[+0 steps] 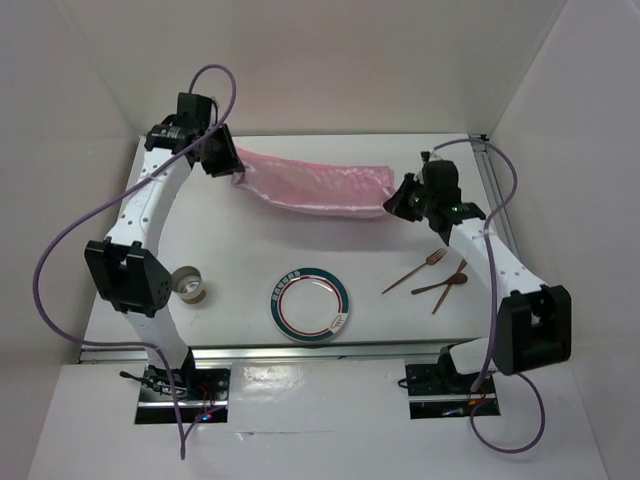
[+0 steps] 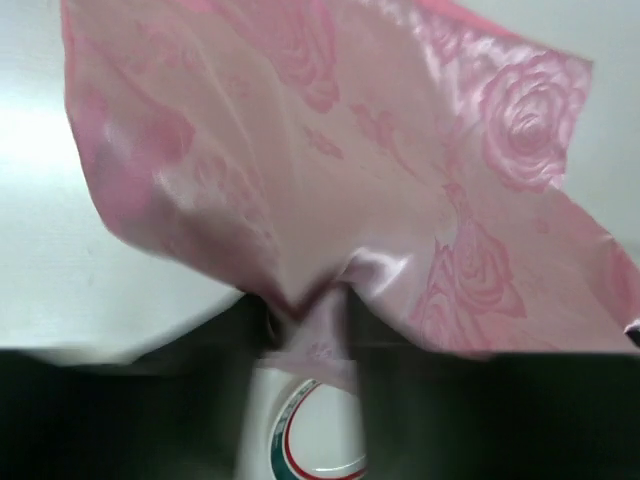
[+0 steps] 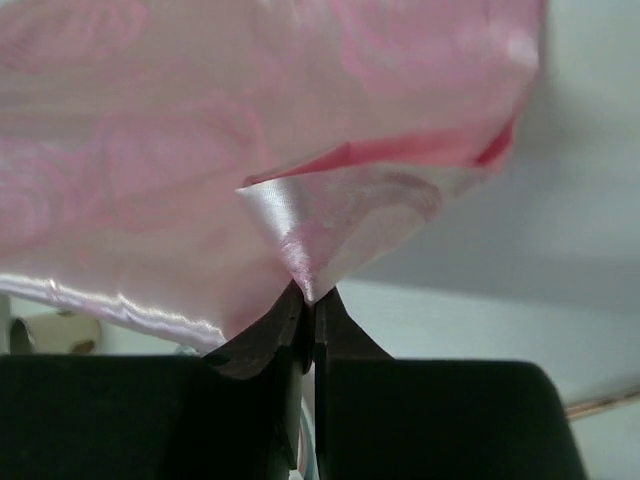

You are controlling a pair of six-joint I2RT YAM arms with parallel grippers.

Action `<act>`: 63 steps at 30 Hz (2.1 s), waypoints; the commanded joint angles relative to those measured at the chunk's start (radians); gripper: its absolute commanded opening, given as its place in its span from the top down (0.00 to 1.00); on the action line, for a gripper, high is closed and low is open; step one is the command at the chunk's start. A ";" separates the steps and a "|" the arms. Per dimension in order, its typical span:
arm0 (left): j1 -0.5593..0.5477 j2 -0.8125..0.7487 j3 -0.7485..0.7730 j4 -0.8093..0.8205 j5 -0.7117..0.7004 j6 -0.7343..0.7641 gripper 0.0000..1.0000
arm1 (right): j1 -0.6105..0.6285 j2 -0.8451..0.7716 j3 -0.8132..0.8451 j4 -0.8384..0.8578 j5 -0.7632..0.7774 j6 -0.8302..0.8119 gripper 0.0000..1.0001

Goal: Set the dinner table for one person

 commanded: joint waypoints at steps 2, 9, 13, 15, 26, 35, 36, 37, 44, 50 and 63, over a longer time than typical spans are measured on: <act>-0.001 -0.029 -0.225 -0.096 -0.019 0.056 0.15 | 0.006 -0.121 -0.241 -0.033 -0.029 0.005 0.81; -0.001 0.082 -0.143 -0.112 -0.086 0.065 0.06 | 0.006 -0.168 -0.234 -0.156 0.137 0.019 0.23; 0.017 0.167 0.015 -0.165 -0.129 0.075 0.13 | 0.006 -0.089 -0.126 -0.156 0.204 -0.022 0.35; 0.028 0.201 0.029 -0.155 -0.146 0.084 0.21 | 0.006 -0.028 -0.092 -0.156 0.220 -0.031 0.46; 0.118 0.462 0.392 -0.133 -0.045 0.065 0.33 | -0.089 0.497 0.452 -0.156 0.194 -0.070 0.74; 0.163 0.560 0.396 -0.026 -0.002 0.075 0.23 | -0.109 0.763 0.752 -0.277 0.135 -0.093 0.69; 0.163 0.560 0.377 -0.026 -0.011 0.075 0.20 | -0.120 0.752 0.730 -0.259 0.135 -0.093 0.63; 0.163 0.560 0.357 -0.012 -0.011 0.075 0.20 | -0.120 0.743 0.707 -0.245 0.135 -0.093 0.57; 0.163 0.657 0.418 -0.030 0.042 0.041 0.23 | -0.171 0.809 0.769 -0.264 0.057 -0.105 0.50; 0.172 0.648 0.322 -0.050 0.029 0.022 0.03 | -0.171 0.829 0.747 -0.348 0.037 -0.125 0.42; 0.172 0.593 0.089 0.005 0.133 -0.010 0.57 | -0.180 0.802 0.540 -0.272 -0.069 -0.145 0.84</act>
